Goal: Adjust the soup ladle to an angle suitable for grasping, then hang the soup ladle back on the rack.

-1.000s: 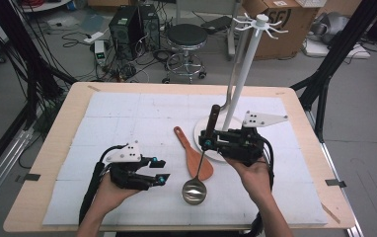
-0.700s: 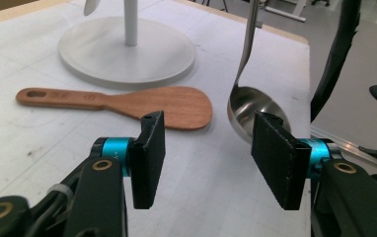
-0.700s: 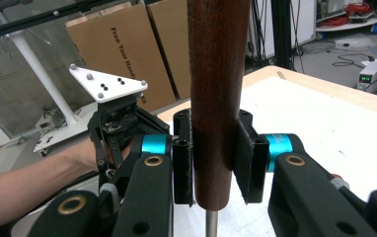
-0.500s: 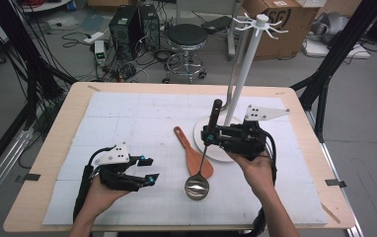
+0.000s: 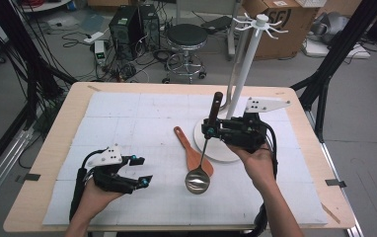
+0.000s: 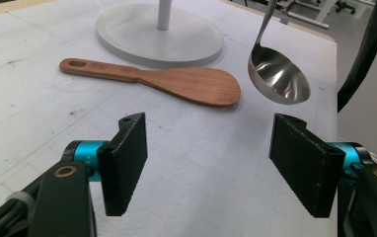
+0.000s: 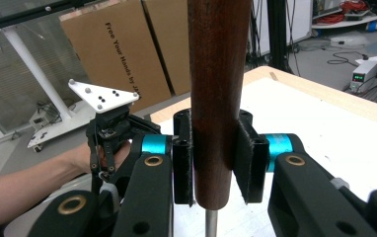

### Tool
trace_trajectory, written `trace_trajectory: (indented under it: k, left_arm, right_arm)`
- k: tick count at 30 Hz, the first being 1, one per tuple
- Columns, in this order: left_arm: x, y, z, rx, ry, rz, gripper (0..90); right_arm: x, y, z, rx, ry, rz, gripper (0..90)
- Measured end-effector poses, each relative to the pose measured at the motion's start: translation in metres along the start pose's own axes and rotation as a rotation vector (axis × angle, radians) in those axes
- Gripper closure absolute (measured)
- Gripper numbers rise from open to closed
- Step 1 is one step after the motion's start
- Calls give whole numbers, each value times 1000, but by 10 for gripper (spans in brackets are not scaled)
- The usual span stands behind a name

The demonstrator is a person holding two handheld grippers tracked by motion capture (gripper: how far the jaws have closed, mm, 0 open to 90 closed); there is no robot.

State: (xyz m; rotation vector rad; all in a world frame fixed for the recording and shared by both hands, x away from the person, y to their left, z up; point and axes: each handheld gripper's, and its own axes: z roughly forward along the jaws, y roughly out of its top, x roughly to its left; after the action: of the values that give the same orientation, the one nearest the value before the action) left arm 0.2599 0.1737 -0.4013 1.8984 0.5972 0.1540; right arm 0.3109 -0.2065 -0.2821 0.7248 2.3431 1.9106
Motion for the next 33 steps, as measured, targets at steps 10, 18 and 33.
trace_trajectory:
  k: [10, 18, 33]
  left_arm:
    - [2, 1, -4, -4, 10, -1, 263]
    - [1, -1, -3, 1, 19, -10, 243]
    - [2, 0, -3, -4, 30, -8, 212]
  right_arm:
    - [-3, 14, -5, 0, -11, -10, 729]
    - [-10, 26, -9, -5, -27, -20, 730]
    - [-20, 53, -19, -16, -63, -32, 729]
